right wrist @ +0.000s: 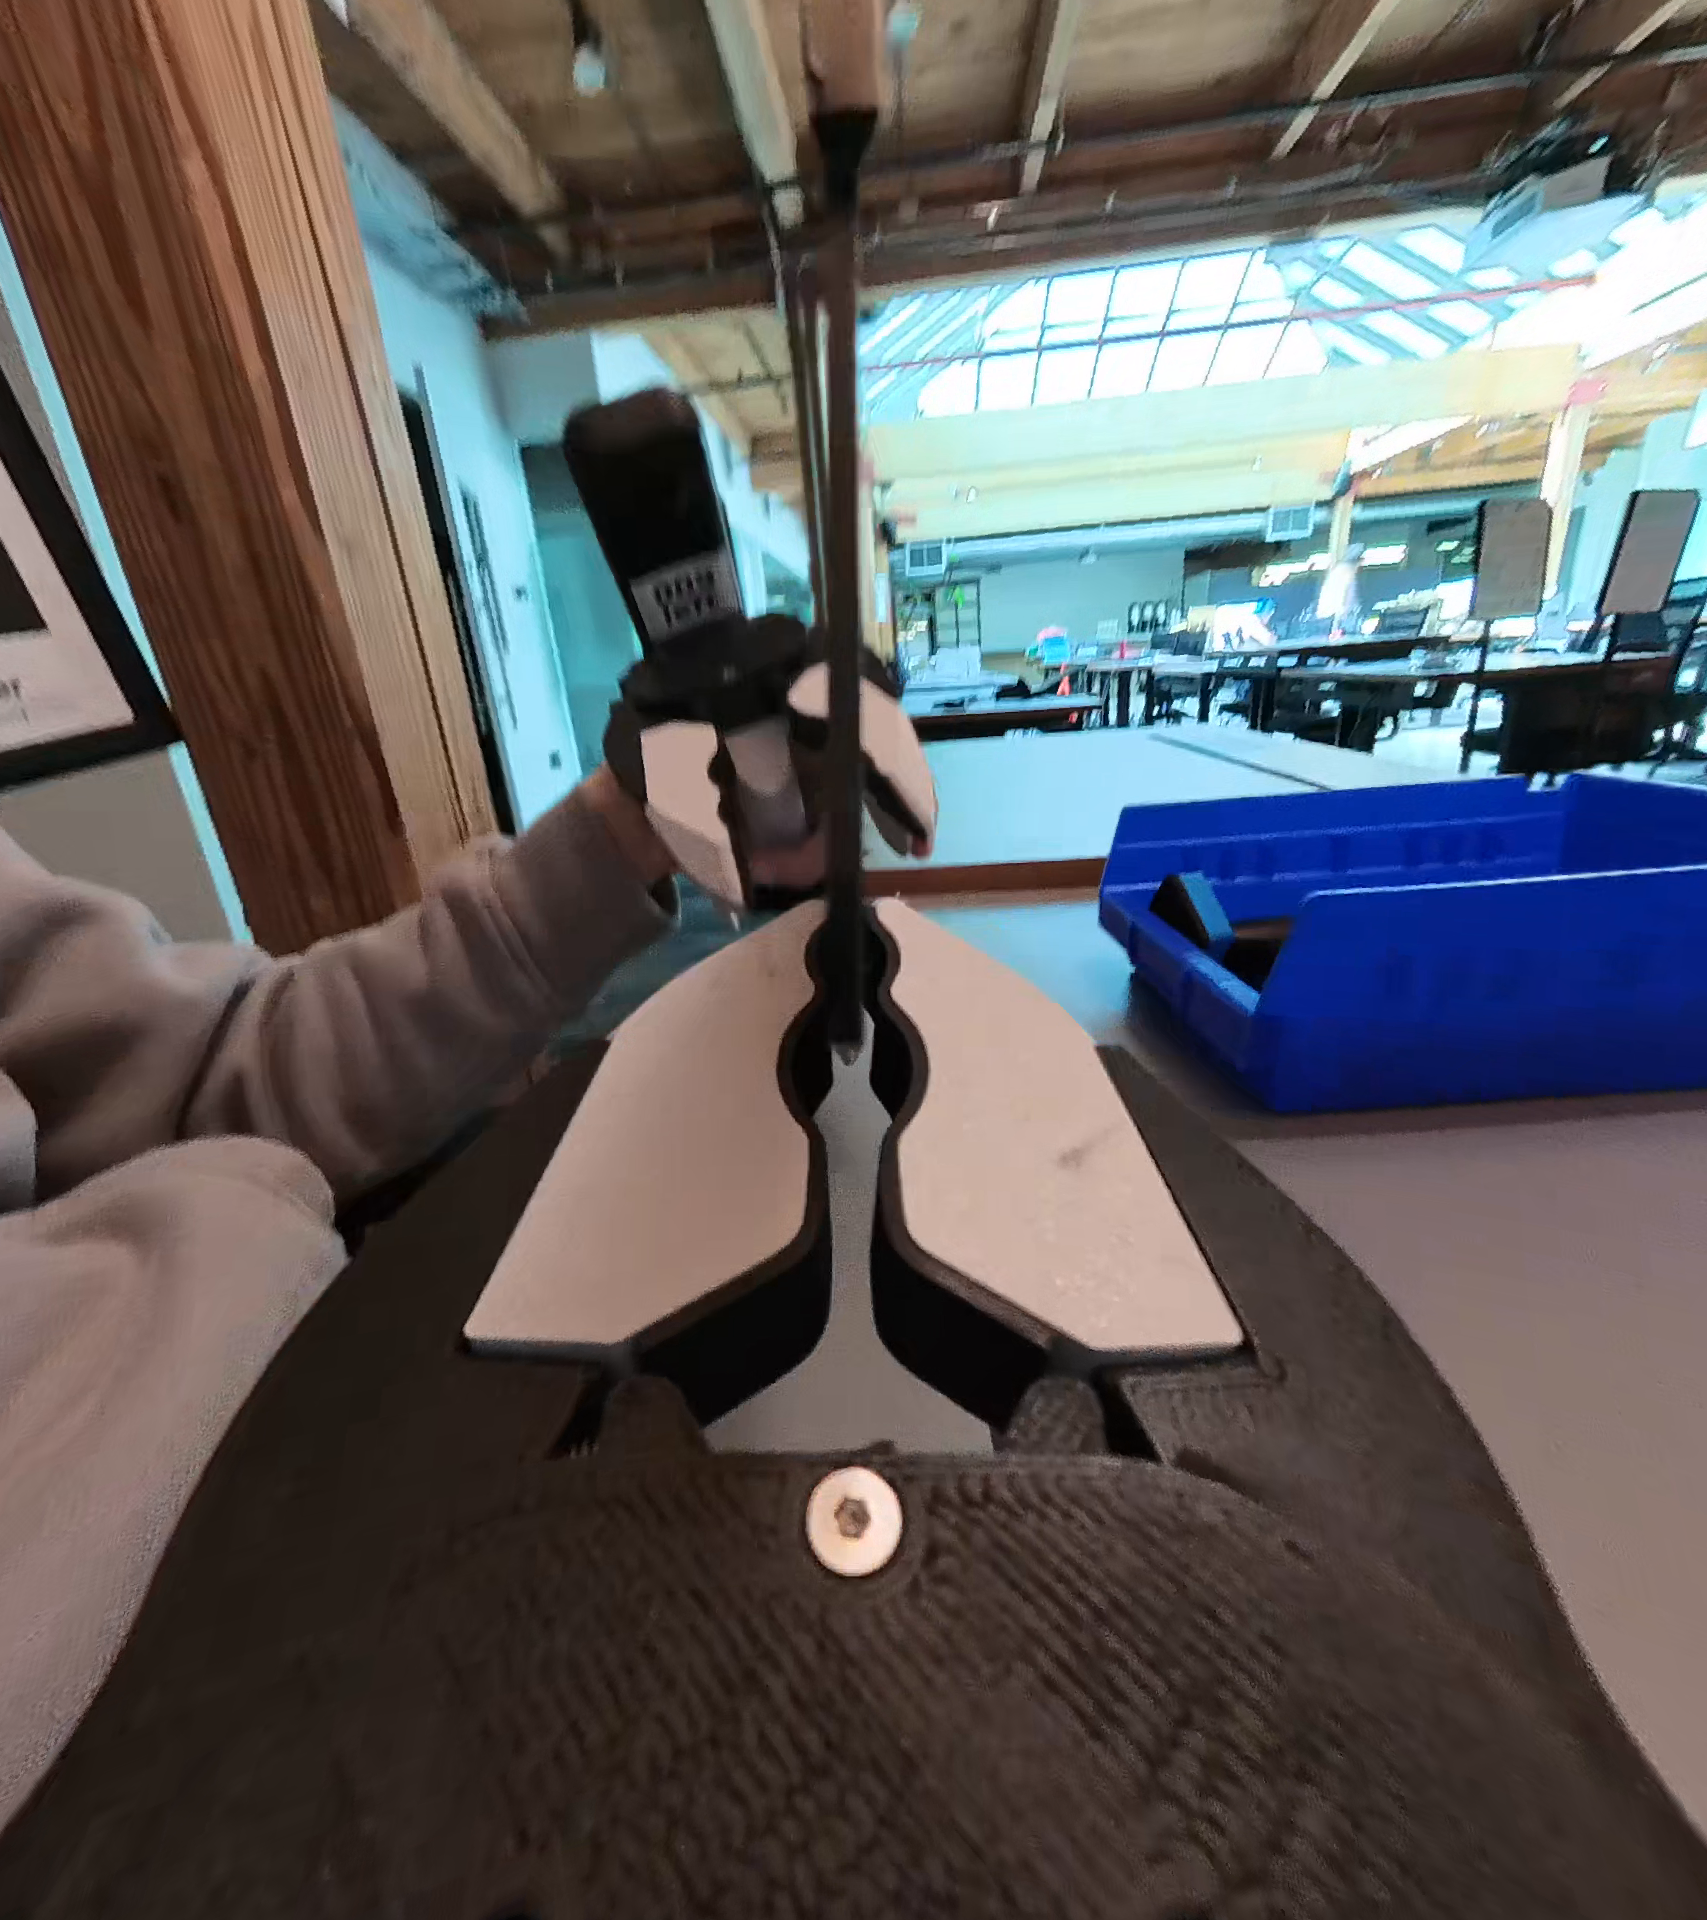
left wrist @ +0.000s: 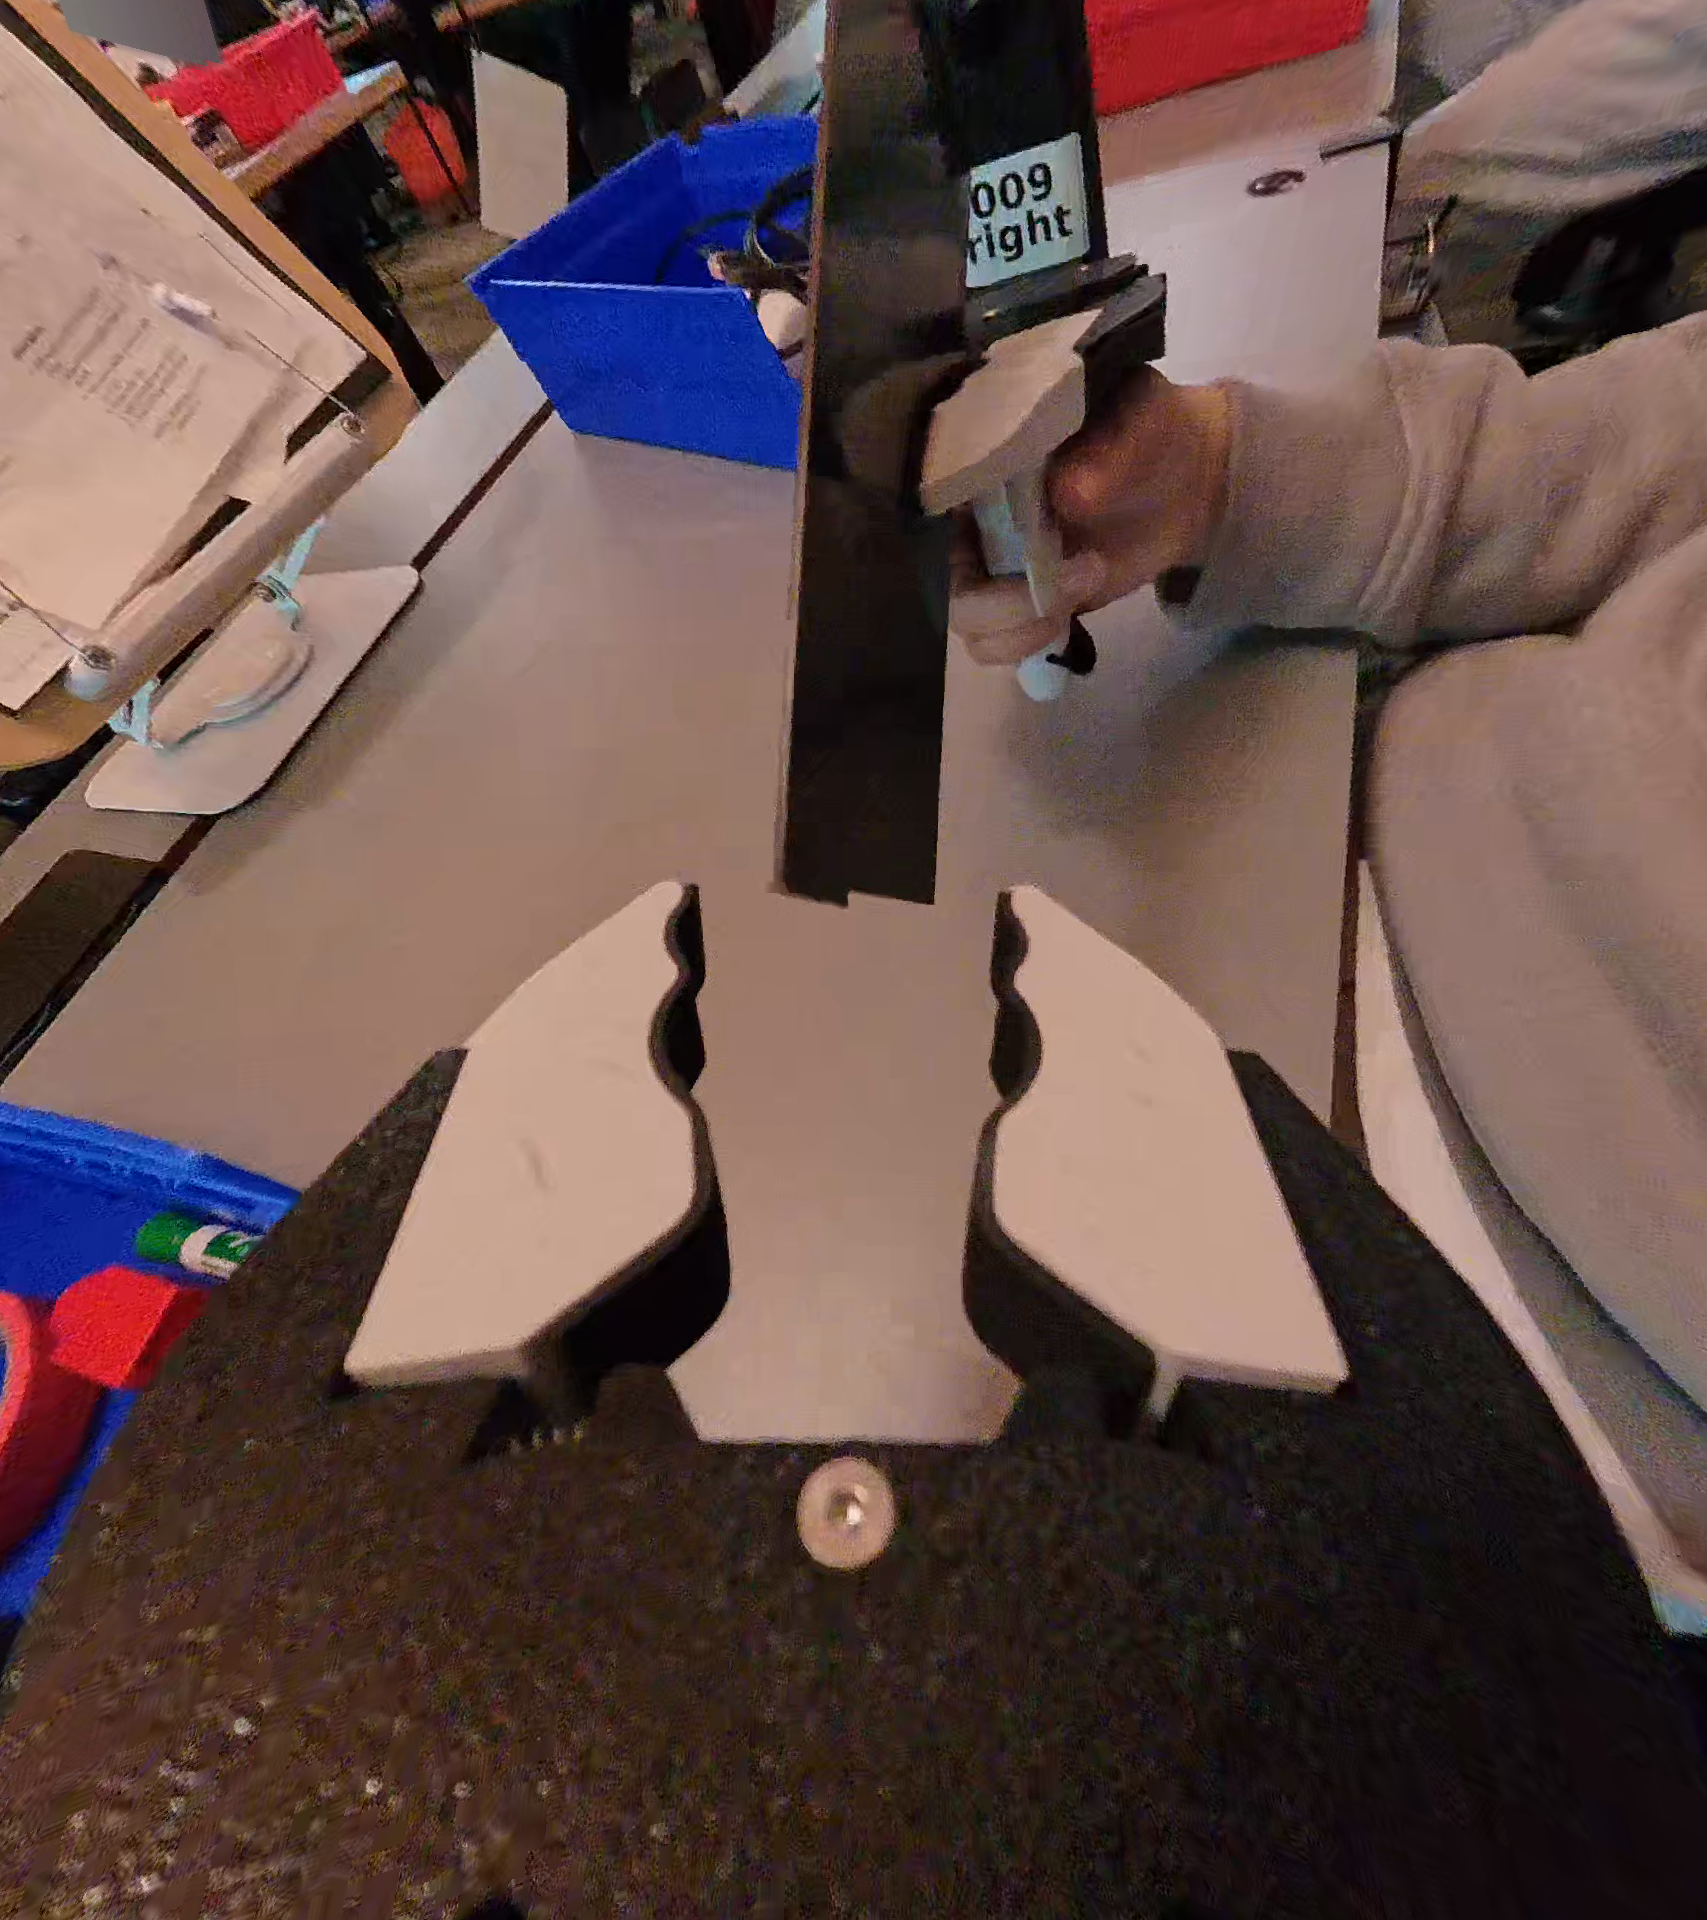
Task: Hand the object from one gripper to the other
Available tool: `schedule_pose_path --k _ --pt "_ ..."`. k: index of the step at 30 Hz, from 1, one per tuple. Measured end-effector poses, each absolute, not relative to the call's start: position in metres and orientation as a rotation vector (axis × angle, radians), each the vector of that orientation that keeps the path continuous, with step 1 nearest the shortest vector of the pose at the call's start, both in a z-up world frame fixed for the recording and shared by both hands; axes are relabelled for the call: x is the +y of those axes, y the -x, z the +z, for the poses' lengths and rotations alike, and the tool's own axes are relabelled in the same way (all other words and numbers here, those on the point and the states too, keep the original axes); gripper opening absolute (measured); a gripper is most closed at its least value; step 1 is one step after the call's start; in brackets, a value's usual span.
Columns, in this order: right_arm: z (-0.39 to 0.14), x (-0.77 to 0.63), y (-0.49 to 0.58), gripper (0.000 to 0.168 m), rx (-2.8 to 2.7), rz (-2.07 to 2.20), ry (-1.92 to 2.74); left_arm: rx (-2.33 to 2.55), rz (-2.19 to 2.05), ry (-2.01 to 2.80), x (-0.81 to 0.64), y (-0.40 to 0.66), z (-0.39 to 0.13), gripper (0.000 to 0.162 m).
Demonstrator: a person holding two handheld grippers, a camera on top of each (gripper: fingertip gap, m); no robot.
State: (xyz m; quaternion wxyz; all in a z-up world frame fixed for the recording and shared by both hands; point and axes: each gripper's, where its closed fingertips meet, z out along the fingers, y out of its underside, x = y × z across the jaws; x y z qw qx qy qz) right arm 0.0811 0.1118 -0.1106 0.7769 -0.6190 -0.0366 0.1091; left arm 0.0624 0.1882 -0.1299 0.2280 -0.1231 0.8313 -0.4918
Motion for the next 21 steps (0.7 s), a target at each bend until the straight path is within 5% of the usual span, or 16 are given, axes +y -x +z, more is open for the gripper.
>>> schedule_pose_path --k 6,9,11,14,17,21 --pt "-0.126 0.125 -0.051 0.002 -0.259 0.233 1.431 2.373 -1.148 0.266 0.158 -0.057 -0.134 0.038" --pt "-0.13 0.128 -0.055 0.004 -0.252 0.174 1.45 2.442 -1.026 0.172 0.147 -0.055 -0.148 0.004" --pt "-0.123 0.128 -0.066 0.008 -0.196 0.102 1.406 2.411 -1.04 0.235 0.147 -0.064 -0.144 0.002" --pt "-0.104 0.122 -0.086 0.04 -0.055 0.031 1.262 2.291 -1.253 0.329 0.146 -0.077 -0.125 0.002" --pt "-0.099 0.118 -0.097 0.054 0.02 0.049 1.231 2.004 -1.658 0.475 0.142 -0.089 -0.084 0.002" --pt "-0.1 0.12 -0.091 0.042 -0.006 0.066 1.226 1.669 -2.156 0.475 0.129 -0.086 -0.047 0.001"
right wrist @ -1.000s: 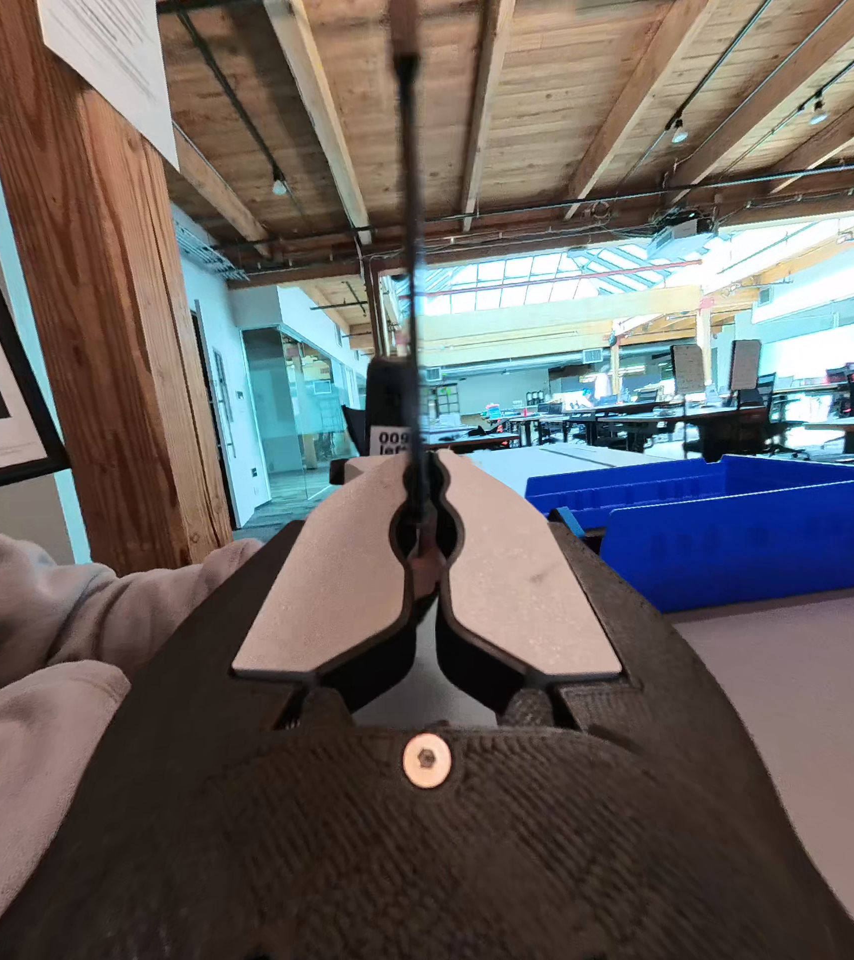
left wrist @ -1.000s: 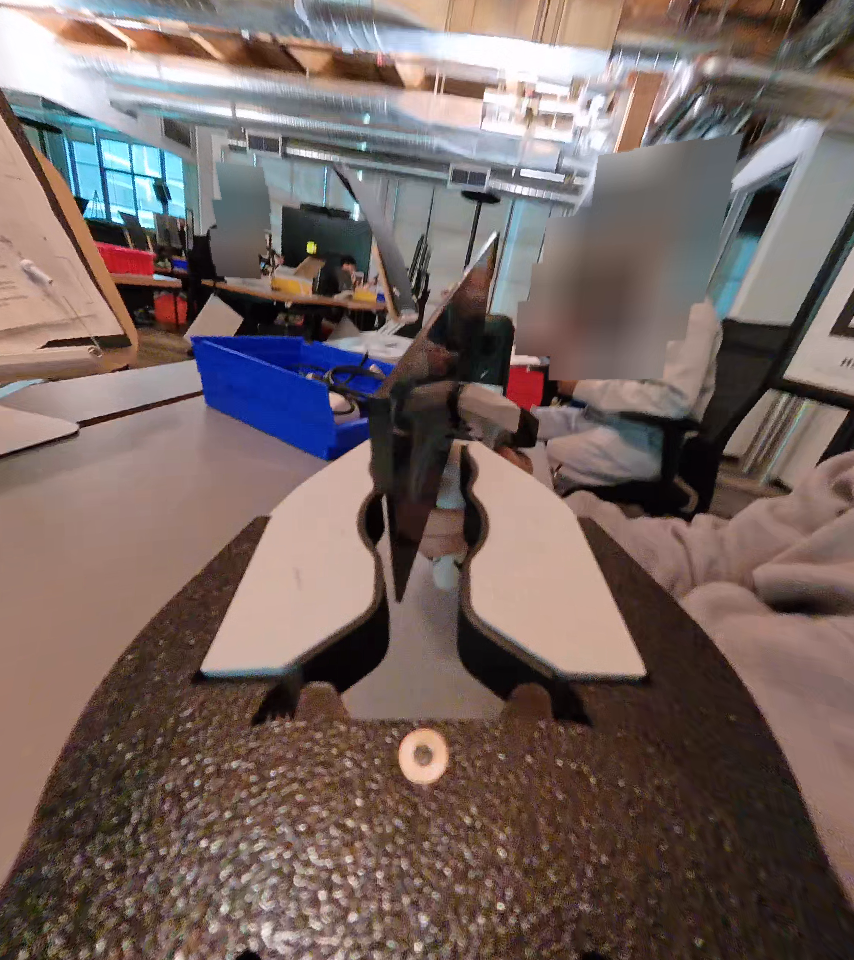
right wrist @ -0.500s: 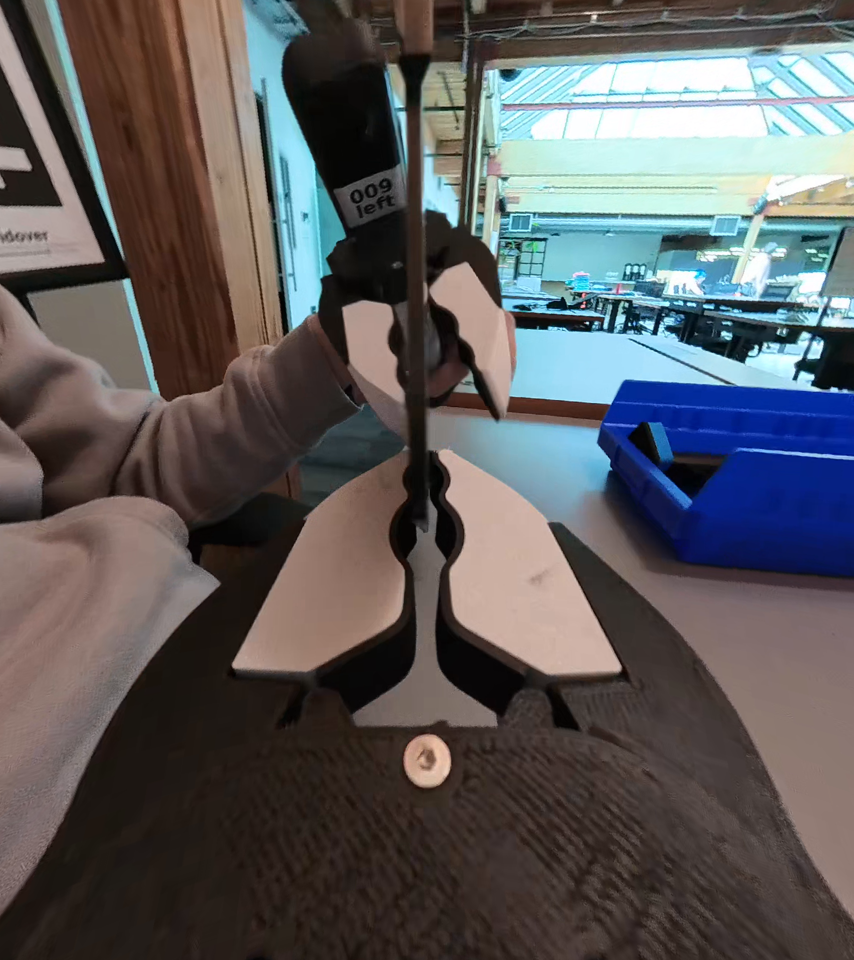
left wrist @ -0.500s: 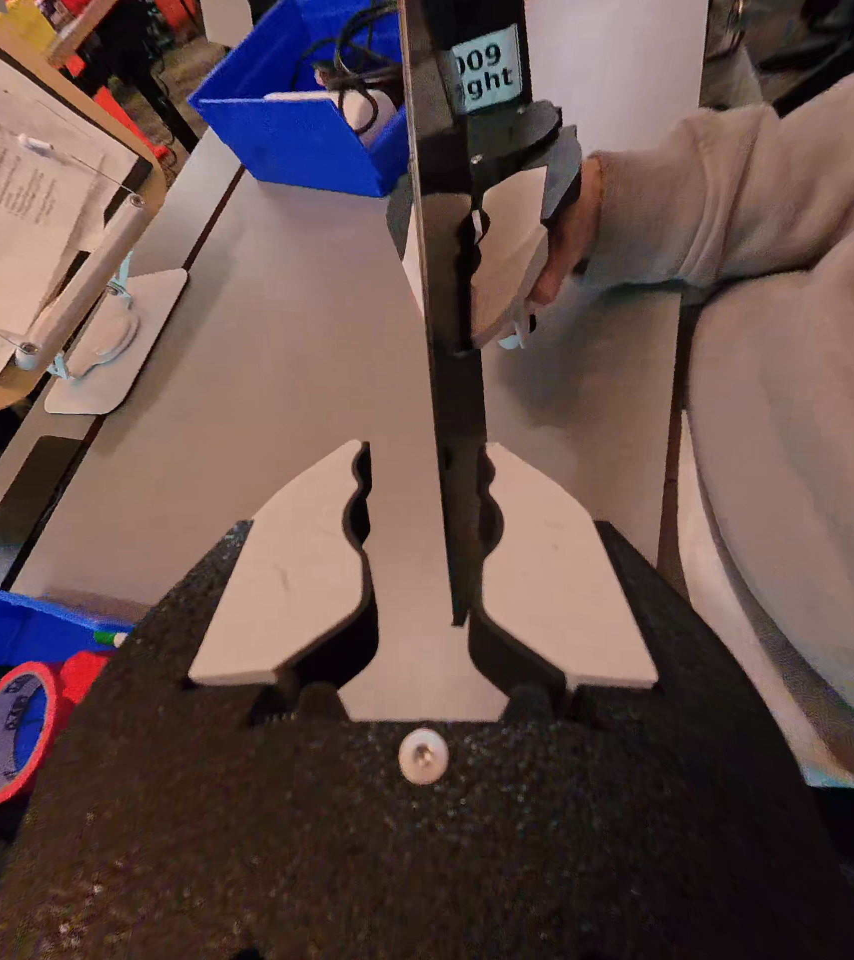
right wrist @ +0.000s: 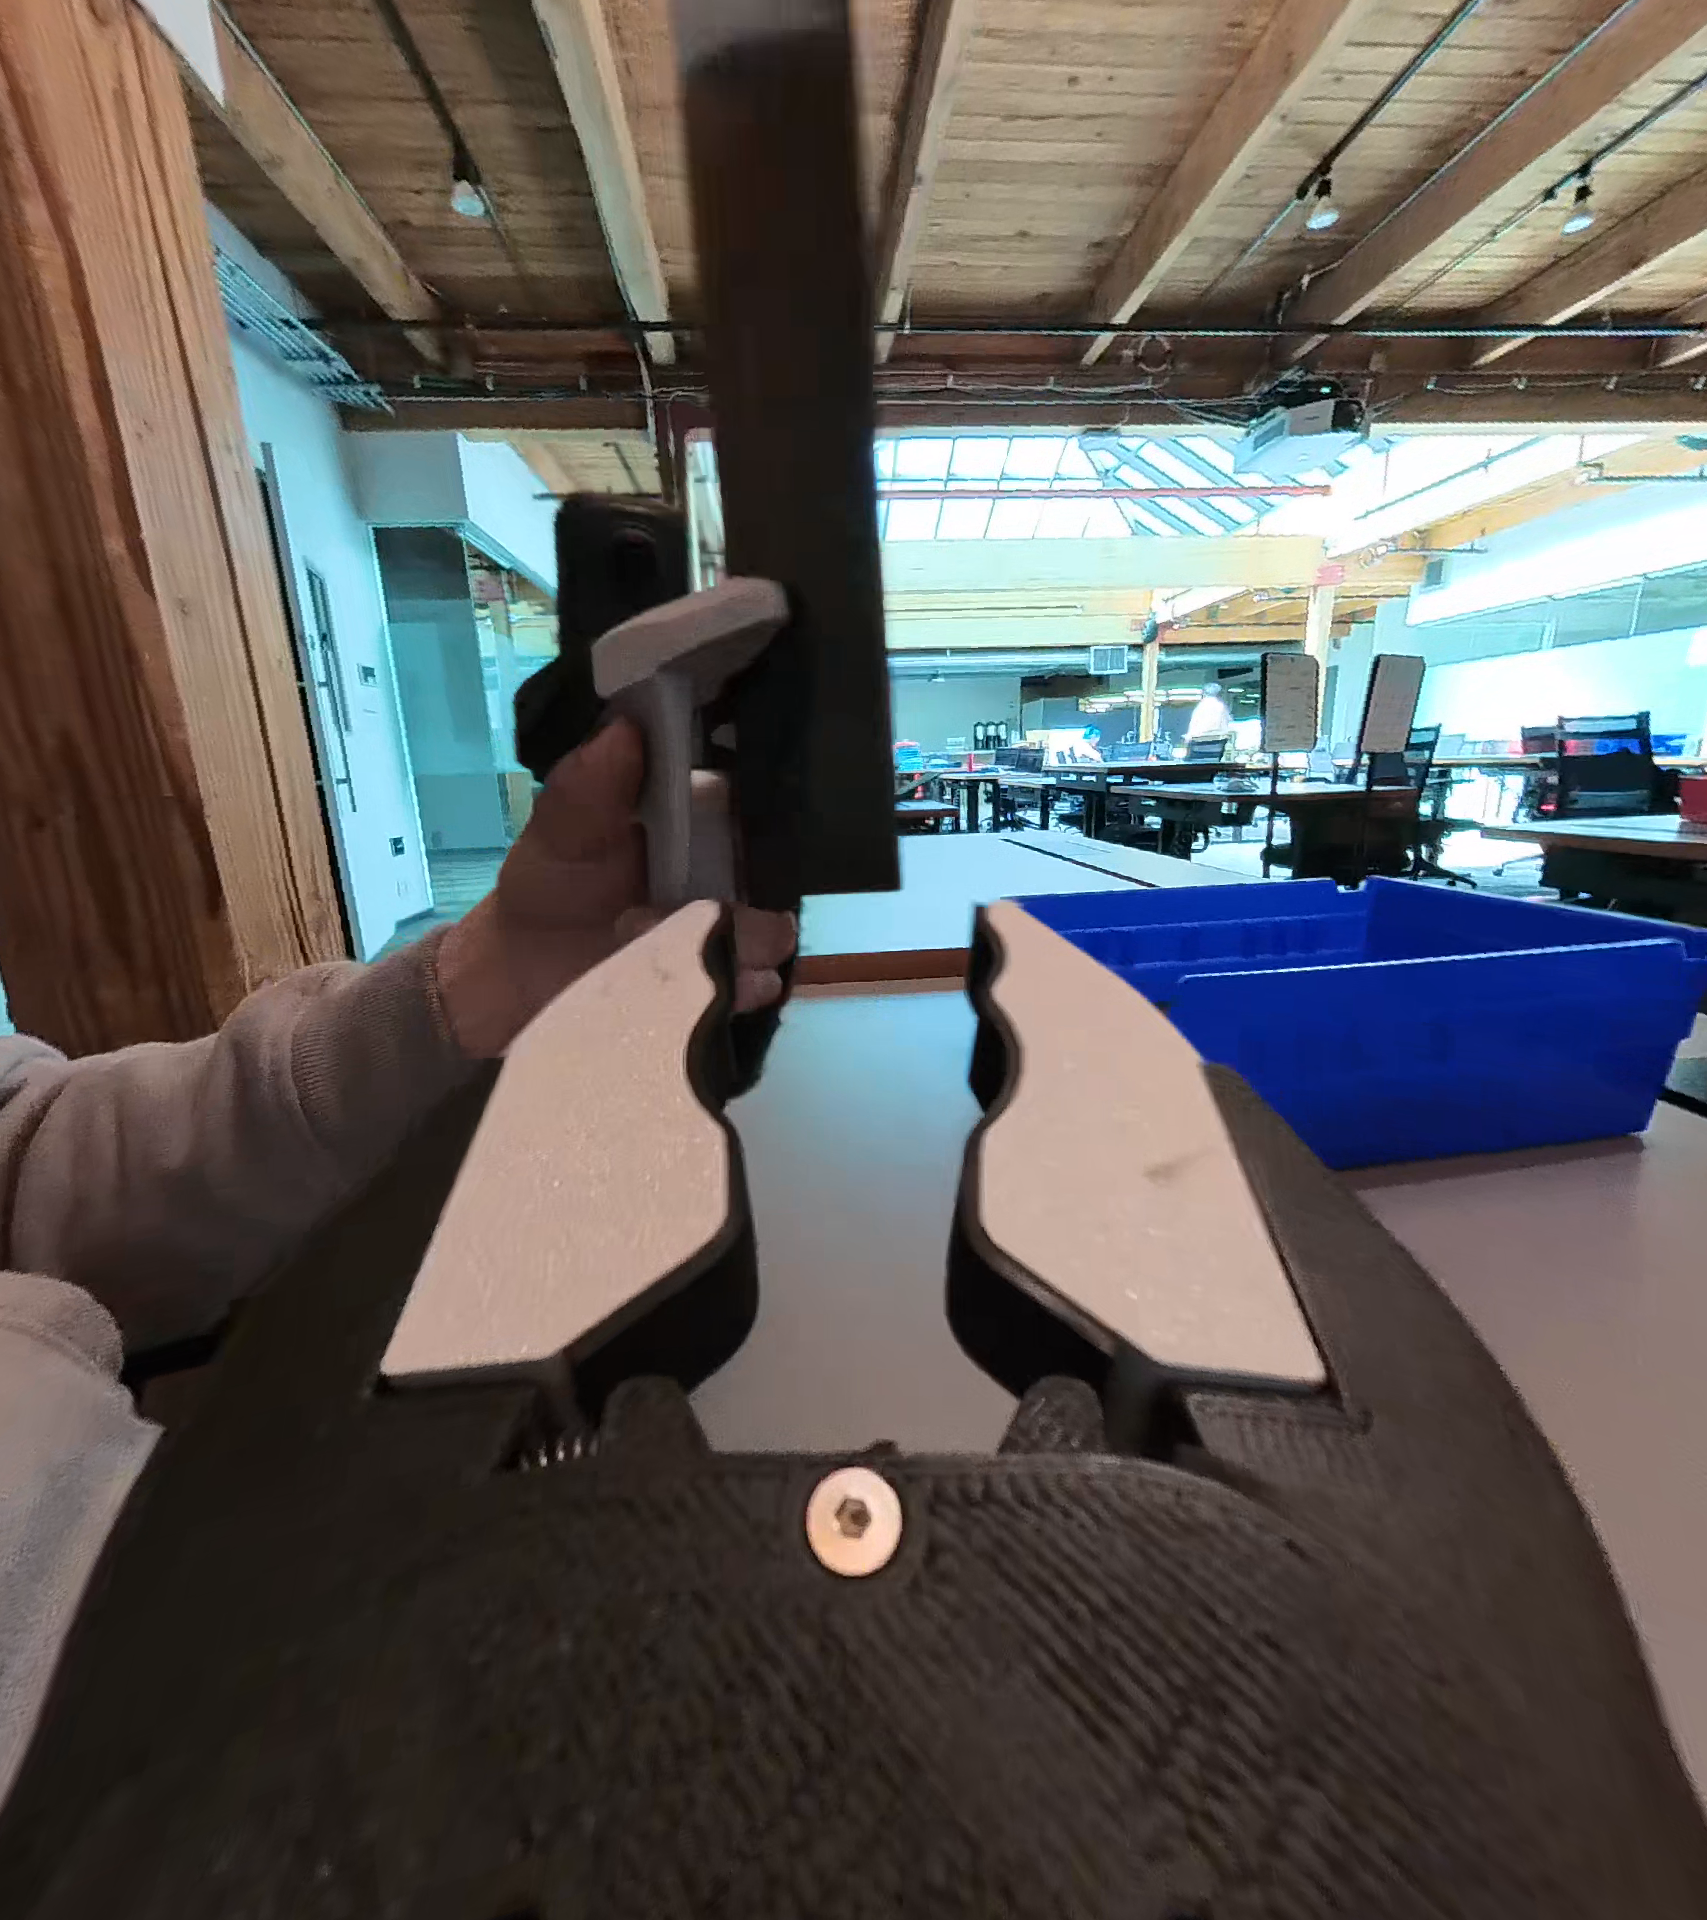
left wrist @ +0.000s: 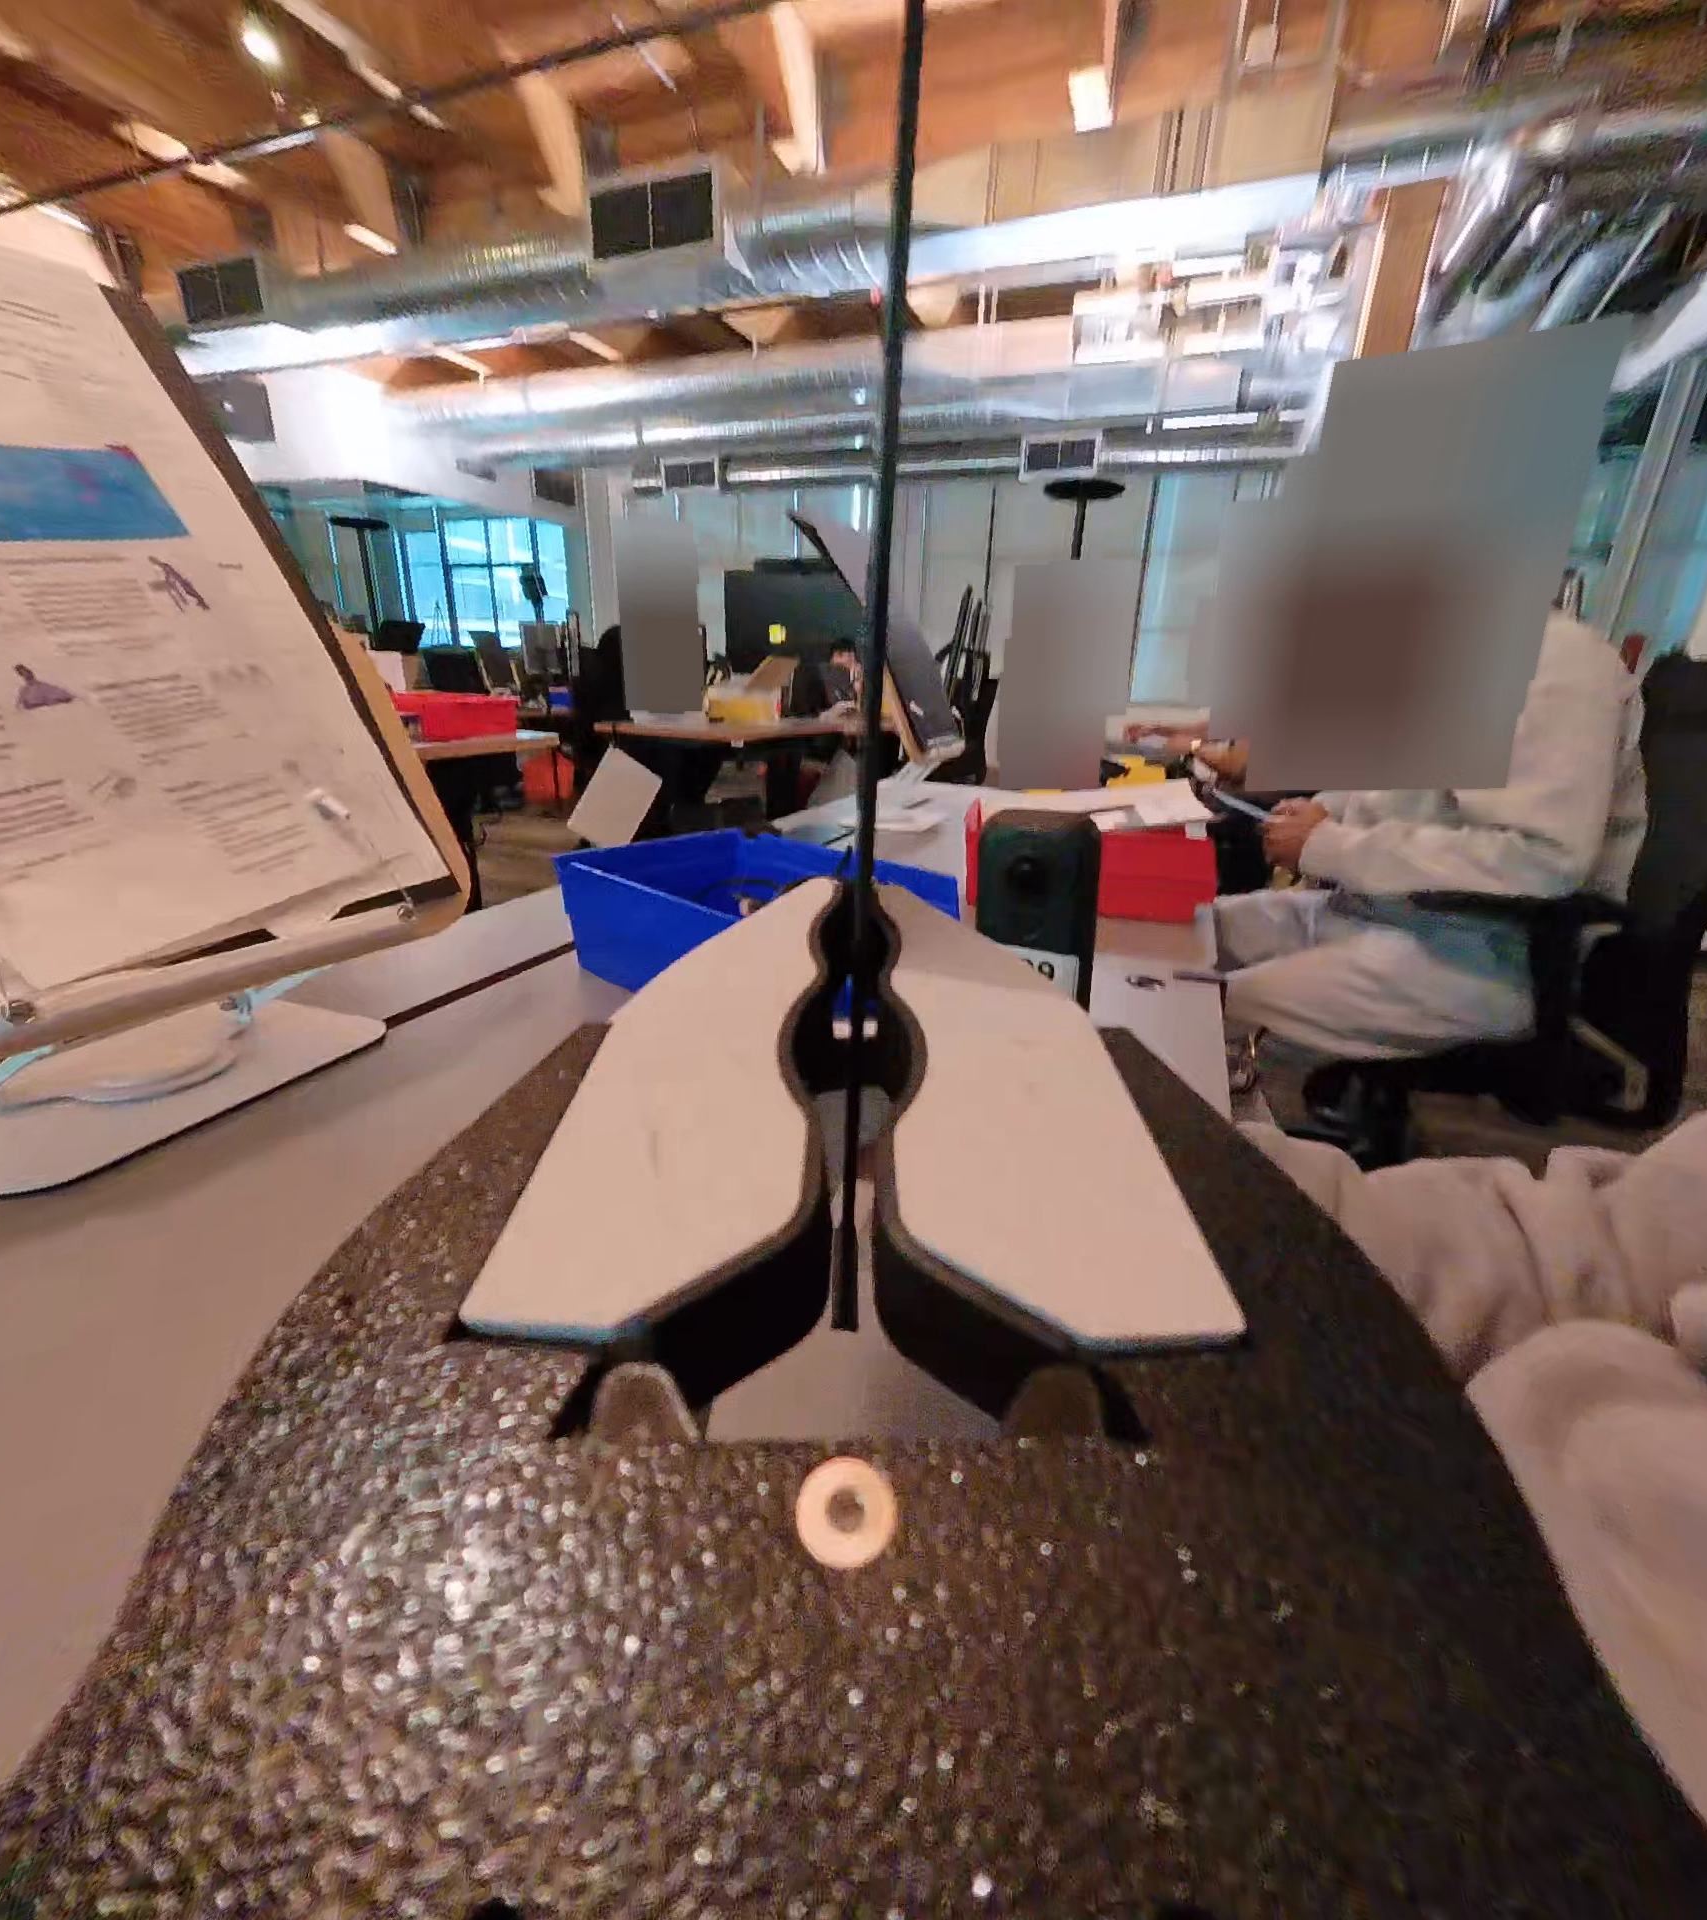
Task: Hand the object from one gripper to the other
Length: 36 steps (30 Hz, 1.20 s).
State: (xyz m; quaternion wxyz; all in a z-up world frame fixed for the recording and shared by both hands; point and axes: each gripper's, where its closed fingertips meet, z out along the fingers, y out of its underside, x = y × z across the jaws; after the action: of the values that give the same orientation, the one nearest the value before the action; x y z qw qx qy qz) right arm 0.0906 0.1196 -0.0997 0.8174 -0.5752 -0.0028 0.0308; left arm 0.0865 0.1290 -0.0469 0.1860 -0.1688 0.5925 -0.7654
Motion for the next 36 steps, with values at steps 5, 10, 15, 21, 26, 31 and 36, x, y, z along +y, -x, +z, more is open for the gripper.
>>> schedule_pose_path --k 5,10,15,21,26,31,36 --pt "-0.096 0.114 -0.086 0.01 -0.067 0.037 1.21 1.647 -2.283 0.447 0.115 -0.086 -0.054 0.001" --pt "-0.098 0.114 -0.074 0.002 -0.129 0.157 1.265 1.722 -2.322 0.403 0.117 -0.079 -0.056 0.005" --pt "-0.102 0.111 -0.072 0.002 -0.13 0.243 1.293 1.773 -2.317 0.344 0.148 -0.062 -0.041 0.036" --pt "-0.121 0.119 -0.056 0.002 -0.212 0.307 1.417 1.872 -2.053 0.412 0.206 -0.038 -0.033 0.04" --pt "-0.144 0.132 -0.042 0.002 -0.294 0.301 1.546 1.989 -1.833 0.406 0.208 -0.028 -0.044 0.044" --pt "-0.153 0.136 -0.052 0.002 -0.258 0.224 1.598 2.078 -1.718 0.339 0.185 -0.032 -0.054 0.004" --pt "-0.119 0.127 -0.108 0.059 -0.032 -0.283 1.379 1.941 -1.706 0.601 0.185 -0.063 -0.048 0.002"
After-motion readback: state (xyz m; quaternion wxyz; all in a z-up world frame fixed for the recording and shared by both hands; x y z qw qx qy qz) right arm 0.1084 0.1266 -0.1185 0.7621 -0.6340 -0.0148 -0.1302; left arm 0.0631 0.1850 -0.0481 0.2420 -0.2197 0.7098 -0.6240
